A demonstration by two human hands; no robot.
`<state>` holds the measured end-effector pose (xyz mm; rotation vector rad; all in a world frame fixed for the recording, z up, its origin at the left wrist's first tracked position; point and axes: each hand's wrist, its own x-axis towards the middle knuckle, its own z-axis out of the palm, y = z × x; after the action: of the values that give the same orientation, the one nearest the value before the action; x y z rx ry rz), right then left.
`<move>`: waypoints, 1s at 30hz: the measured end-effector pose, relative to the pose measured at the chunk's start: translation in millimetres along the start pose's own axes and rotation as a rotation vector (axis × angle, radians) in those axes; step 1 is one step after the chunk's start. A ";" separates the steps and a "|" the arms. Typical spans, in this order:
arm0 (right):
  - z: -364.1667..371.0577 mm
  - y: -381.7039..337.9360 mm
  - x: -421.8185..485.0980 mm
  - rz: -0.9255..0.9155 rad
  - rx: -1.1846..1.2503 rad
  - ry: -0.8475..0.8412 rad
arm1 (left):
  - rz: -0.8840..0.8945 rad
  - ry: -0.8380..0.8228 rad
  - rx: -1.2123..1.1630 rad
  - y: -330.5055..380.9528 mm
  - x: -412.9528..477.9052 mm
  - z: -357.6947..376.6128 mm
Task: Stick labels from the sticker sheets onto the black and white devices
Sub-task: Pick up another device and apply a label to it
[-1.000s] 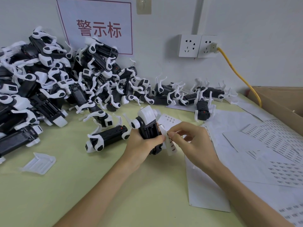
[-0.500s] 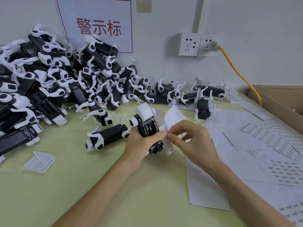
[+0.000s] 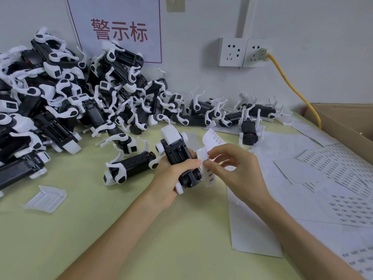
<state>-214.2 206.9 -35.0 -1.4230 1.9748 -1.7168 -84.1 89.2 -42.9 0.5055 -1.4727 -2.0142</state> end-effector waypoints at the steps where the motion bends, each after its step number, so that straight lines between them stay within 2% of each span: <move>1: -0.1 -0.3 0.0 0.001 -0.004 0.001 | -0.007 -0.020 -0.006 0.2 -0.6 -0.1; 5: -0.1 -1.5 -1.3 -0.041 -0.043 -0.005 | -0.024 -0.064 -0.009 1.0 -1.8 1.0; 11: -0.2 -0.9 -2.3 -0.066 -0.024 0.013 | -0.051 0.057 -0.058 -2.0 2.5 -1.4; 19: -0.8 -1.2 -3.3 -0.066 0.002 0.021 | -0.098 0.072 -0.073 -3.2 2.7 -3.6; 30: 0.6 1.2 -3.7 -0.014 0.079 0.041 | -0.120 -0.016 -0.114 -2.8 1.3 -3.4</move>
<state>-212.5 209.0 -37.8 -1.3899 1.8986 -1.8224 -83.7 86.4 -46.6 0.5421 -1.3566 -2.1856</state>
